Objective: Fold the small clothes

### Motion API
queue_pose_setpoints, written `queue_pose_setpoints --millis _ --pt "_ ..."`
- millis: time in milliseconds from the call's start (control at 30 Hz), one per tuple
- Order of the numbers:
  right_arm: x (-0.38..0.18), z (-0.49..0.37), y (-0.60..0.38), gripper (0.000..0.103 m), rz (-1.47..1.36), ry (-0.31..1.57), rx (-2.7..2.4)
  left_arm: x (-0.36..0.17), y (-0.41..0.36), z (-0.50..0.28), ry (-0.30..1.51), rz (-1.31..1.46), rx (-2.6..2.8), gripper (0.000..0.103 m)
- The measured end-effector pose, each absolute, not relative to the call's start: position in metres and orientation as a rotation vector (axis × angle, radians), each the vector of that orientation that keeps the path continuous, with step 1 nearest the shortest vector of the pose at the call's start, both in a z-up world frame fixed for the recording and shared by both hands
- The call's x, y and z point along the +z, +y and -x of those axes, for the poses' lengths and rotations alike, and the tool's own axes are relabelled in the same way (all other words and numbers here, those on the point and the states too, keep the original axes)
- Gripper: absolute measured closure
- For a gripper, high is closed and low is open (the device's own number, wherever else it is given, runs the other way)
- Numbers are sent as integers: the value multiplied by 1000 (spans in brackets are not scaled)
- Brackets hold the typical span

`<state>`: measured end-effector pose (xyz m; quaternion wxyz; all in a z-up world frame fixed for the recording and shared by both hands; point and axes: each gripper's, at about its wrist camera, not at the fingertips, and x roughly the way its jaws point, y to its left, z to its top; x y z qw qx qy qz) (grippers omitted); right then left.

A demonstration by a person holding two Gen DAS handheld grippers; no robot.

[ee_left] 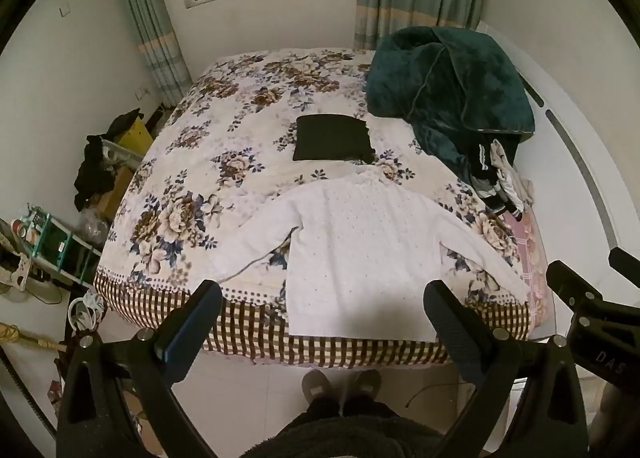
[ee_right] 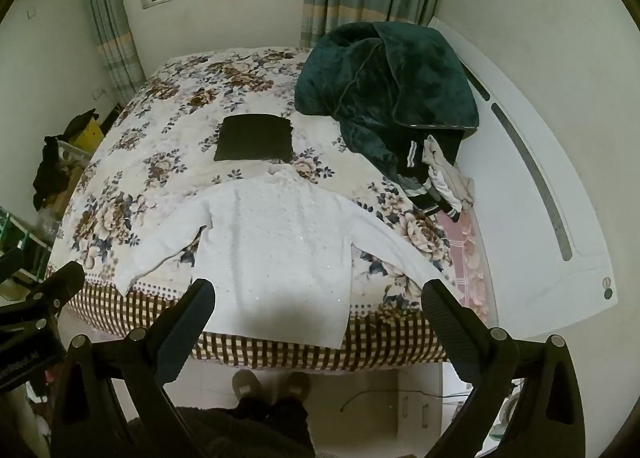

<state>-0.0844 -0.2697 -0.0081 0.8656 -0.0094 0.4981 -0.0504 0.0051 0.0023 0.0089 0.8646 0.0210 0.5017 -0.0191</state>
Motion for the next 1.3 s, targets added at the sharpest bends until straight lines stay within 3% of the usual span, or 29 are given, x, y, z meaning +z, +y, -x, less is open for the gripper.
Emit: queue_pose_setpoints --millis 1300 --pt "4 81 -263 0 25 1026 -98 20 -12 -5 1029 -27 -38 0"
